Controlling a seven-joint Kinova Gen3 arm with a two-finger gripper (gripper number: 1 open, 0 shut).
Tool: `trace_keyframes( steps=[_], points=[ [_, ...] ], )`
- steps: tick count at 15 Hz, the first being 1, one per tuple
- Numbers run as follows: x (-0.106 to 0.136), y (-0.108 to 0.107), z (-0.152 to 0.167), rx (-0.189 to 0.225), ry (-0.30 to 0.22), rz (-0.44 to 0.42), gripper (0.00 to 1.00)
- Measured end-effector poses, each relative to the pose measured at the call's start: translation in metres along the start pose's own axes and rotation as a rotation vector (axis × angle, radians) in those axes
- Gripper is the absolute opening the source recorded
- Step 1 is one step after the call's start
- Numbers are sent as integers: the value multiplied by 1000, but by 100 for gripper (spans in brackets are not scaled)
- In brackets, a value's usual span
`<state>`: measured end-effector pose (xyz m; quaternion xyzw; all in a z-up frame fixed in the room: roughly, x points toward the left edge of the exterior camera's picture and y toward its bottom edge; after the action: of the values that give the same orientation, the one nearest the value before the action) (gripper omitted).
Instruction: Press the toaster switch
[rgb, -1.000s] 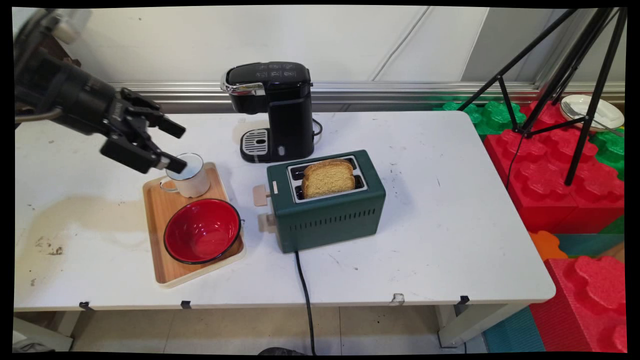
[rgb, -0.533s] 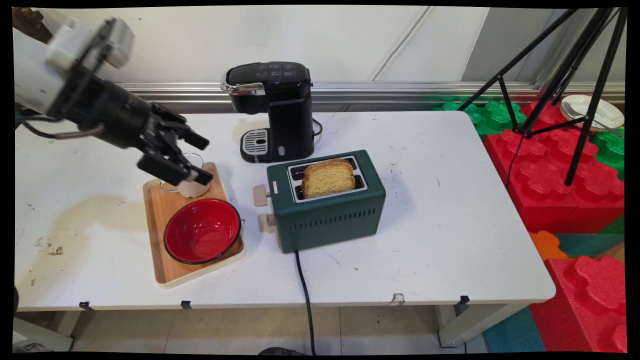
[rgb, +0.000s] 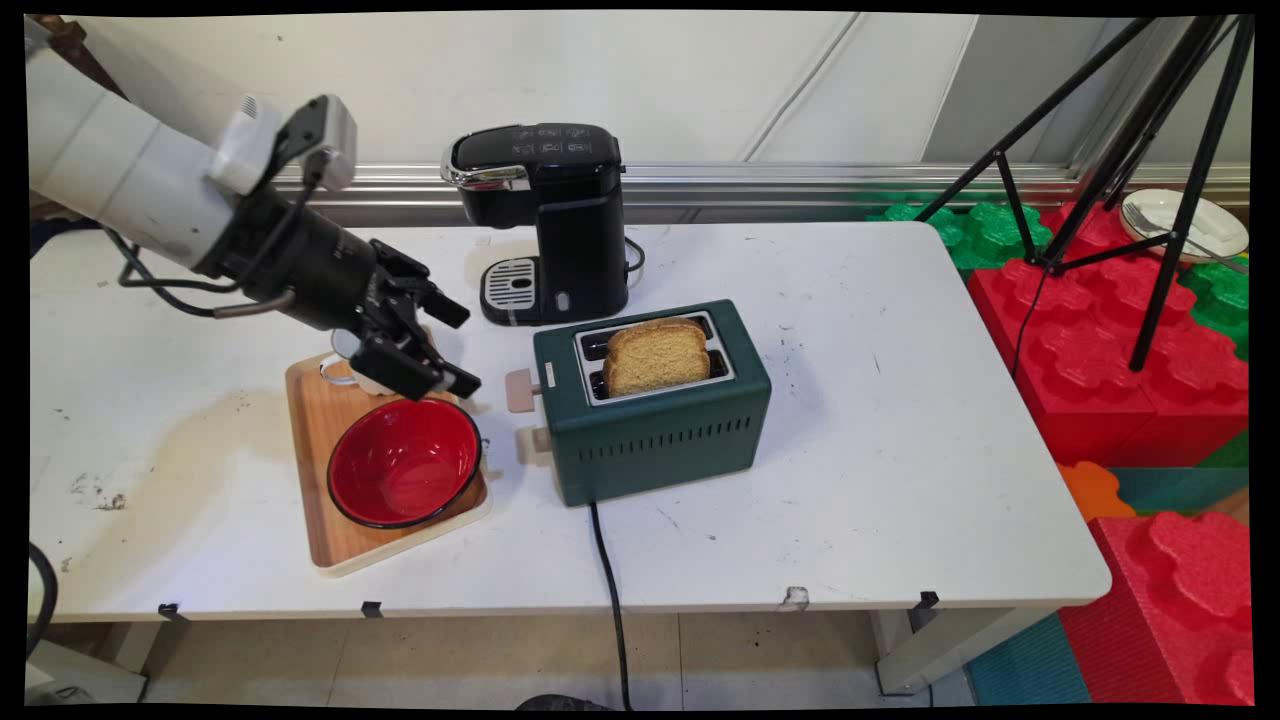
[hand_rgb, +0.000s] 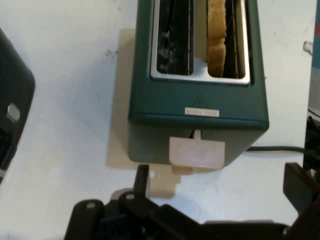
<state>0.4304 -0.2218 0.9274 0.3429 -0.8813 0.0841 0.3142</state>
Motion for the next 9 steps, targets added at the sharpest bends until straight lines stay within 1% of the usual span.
trace_keyframes(
  steps=[2, 3, 9],
  points=[
    [2, 0, 10, 3, -6, 0, 100],
    [3, 0, 12, 4, -8, 0, 0],
    [7, -1, 27, 13, -20, -1, 0]
  ],
)
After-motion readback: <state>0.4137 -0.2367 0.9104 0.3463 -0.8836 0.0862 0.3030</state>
